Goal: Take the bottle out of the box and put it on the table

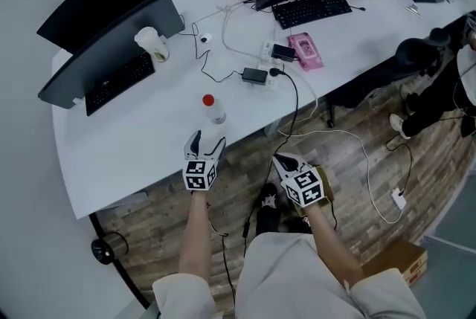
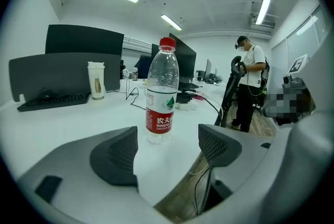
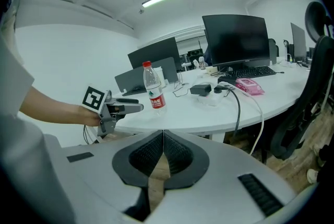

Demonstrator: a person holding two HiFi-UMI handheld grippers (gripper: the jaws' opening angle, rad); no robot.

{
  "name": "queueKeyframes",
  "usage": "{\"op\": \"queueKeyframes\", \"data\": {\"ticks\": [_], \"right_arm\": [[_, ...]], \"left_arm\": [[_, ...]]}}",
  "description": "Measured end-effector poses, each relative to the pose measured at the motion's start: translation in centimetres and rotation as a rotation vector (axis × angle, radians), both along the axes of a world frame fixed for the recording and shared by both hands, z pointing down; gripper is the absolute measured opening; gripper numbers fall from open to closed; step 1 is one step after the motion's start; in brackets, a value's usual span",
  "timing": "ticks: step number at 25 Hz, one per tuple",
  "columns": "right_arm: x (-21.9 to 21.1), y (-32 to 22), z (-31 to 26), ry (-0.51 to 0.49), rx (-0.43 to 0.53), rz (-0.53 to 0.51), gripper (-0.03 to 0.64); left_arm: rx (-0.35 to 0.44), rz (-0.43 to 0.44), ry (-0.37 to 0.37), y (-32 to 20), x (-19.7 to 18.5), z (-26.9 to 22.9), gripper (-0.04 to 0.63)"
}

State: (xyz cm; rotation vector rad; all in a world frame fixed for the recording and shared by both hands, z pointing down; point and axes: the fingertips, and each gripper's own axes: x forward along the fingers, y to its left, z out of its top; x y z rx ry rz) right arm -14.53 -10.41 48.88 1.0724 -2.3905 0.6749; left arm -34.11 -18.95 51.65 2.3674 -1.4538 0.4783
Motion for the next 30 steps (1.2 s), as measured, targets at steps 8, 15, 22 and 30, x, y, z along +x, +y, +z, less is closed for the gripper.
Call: {"op": "queueKeyframes", "data": {"ticks": [8, 15, 22, 30], "right_arm": [[0.7, 0.6, -2.0, -0.068, 0.032, -0.021, 0.04], [0.7, 2.4, -4.0, -0.114, 0.057, -0.059, 0.04], [1.8, 4.4, -5.4, -0.135, 0.077, -0.085, 0.04], [2.2, 7.0, -5.9, -0.138, 0.091, -0.132, 0.04]], "left_arm": [[0.073, -0.147, 0.03, 5.9, 2.2, -5.3, 0.357], [0.089, -0.274, 0.094, 10.5, 5.2, -8.9, 0.354], [0.148, -0.36, 0.105, 15.2, 6.9, -11.5, 0.267], [0.176, -0.385, 0.053, 19.3, 8.1, -12.4, 0.145]]}}
